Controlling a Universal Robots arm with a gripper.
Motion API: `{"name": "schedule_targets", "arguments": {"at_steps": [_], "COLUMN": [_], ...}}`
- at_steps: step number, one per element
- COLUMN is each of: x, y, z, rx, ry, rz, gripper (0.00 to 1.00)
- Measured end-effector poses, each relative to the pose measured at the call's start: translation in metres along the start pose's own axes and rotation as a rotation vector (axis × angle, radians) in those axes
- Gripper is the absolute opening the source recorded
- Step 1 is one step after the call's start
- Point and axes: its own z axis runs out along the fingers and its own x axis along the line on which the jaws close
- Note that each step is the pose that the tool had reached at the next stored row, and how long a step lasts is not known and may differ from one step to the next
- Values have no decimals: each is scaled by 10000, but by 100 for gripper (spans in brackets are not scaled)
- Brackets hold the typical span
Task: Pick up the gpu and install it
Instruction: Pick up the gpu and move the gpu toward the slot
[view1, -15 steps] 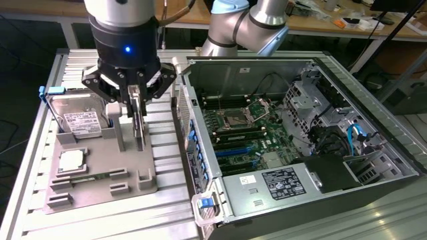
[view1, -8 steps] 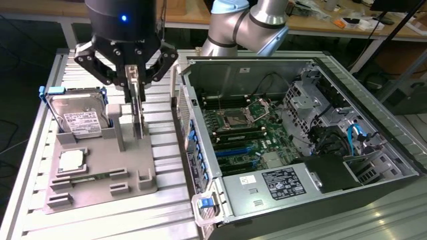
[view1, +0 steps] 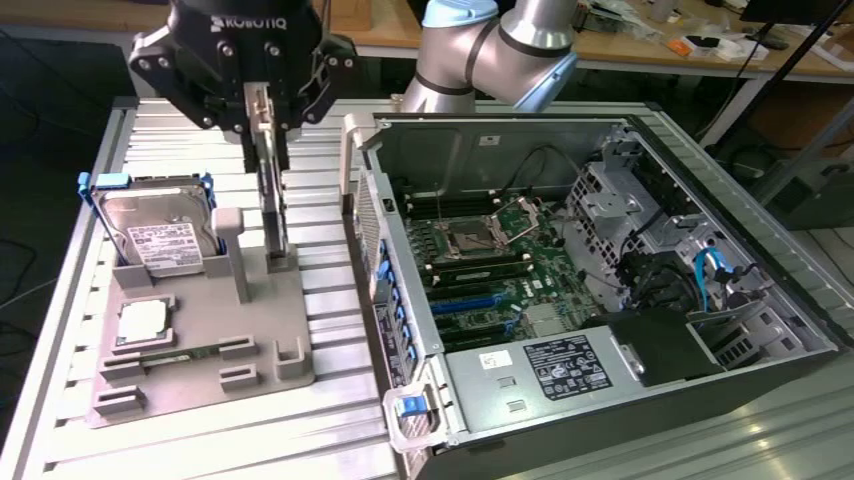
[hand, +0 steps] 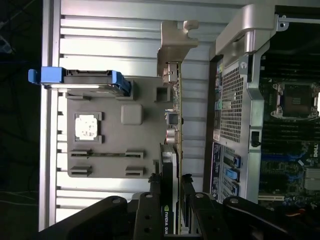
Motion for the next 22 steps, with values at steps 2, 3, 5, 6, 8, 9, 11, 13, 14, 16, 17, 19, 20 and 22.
{"name": "schedule_targets", "arguments": {"at_steps": [2, 3, 5, 6, 8, 9, 11, 13, 14, 16, 17, 19, 20, 22], "x": [-2, -3, -3, -3, -3, -3, -14, -65, -95, -156, -185, -239, -266, -317], "y": [3, 4, 5, 5, 5, 6, 6, 3, 1, -1, -3, -5, -6, -9], "z": [-92, -136, -178, -178, -178, -179, -179, -175, -174, -172, -170, -168, -166, -164], "rx": [10, 14, 19, 18, 18, 19, 21, 19, 19, 19, 19, 19, 19, 19], "ry": [-7, -12, -24, -25, -25, -25, -22, -25, -24, -24, -25, -25, -25, -26], "rz": [-1, -1, -2, -1, -1, -1, -1, -1, -1, 0, -1, -1, -2, -2], "gripper": [27, 27, 27, 27, 27, 27, 27, 27, 27, 27, 27, 27, 27, 27]}}
